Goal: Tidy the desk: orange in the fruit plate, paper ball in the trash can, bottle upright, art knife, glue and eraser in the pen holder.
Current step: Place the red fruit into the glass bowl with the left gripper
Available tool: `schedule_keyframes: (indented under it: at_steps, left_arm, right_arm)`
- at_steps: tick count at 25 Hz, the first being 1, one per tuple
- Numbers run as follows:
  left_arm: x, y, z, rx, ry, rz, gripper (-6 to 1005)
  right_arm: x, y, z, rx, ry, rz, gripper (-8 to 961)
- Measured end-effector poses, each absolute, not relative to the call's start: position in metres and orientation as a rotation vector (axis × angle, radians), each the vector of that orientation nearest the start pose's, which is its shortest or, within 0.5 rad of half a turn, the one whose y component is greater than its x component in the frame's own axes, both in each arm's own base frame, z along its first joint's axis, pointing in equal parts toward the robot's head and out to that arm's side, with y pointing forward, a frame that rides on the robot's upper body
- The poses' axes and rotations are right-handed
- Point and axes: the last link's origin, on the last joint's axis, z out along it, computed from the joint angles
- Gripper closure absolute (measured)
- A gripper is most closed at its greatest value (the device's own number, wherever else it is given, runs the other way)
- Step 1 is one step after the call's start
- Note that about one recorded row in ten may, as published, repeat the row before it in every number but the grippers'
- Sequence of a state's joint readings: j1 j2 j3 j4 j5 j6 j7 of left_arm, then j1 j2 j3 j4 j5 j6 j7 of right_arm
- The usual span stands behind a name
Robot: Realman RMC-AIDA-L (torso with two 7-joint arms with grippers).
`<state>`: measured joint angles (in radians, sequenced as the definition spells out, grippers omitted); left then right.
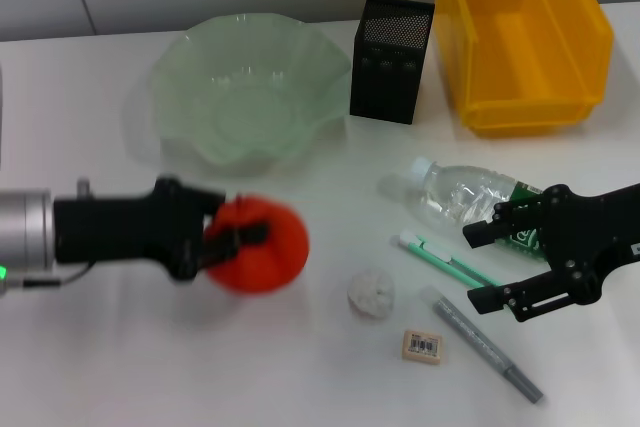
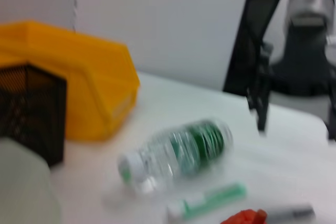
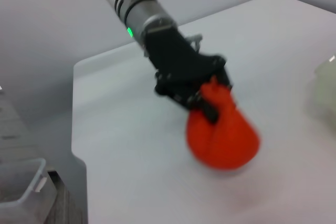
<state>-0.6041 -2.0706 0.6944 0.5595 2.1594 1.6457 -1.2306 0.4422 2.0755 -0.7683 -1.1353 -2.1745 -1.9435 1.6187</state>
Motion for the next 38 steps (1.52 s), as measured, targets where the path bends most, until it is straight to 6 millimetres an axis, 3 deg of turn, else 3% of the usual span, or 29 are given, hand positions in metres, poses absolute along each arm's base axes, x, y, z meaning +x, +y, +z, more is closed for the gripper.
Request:
schedule_keyframes:
  at_steps: [2,3,4,7,12,13,17,18,24,31,38]
  left_arm:
    - [-0.253,0.316,-0.025,-2.983,-0.412,-0.607,745]
    - [-0.227,0.337,-0.015,-2.909,-0.383,-0.737,750]
    - [-0.227,0.337,-0.015,-2.909,-0.383,-0.737,773]
    - [-0.201,0.377,-0.01,-2.745,-0.358,-0.784,824]
    - [-0.196,0.404,-0.011,-2.592,-0.419,-0.763,855]
    - [-0.193,0.419,-0.01,-2.512,-0.444,-0.746,861]
    - [-0.187,0.433,-0.014,-2.455,-0.47,-0.723,890]
    - [-0.179,0.441,-0.027,-2.433,-0.452,-0.67,898]
    - [-0.167,0.439,-0.048,-2.458,-0.369,-0.618,935]
    - [-0.171,0.44,-0.05,-2.405,-0.407,-0.623,900]
    - [-0.174,0.441,-0.051,-2.391,-0.419,-0.604,750]
  right_arm:
    - [0.245,0.288,0.052,-3.037,0.528,0.368,229]
    - [0.245,0.288,0.051,-3.04,0.533,0.375,229]
    - [0.245,0.288,0.05,-3.043,0.537,0.38,230]
    - [0.244,0.288,0.048,-3.05,0.541,0.389,231]
    - [0.244,0.288,0.045,-3.061,0.537,0.401,234]
    - [0.244,0.289,0.044,-3.064,0.536,0.405,234]
    - [0.243,0.29,0.042,-3.07,0.527,0.415,236]
    - [0.243,0.29,0.042,-3.07,0.527,0.415,236]
    - [0.242,0.291,0.041,-3.075,0.528,0.421,239]
    - [0.242,0.291,0.041,-3.075,0.525,0.421,243]
    - [0.243,0.29,0.04,-3.077,0.53,0.424,246]
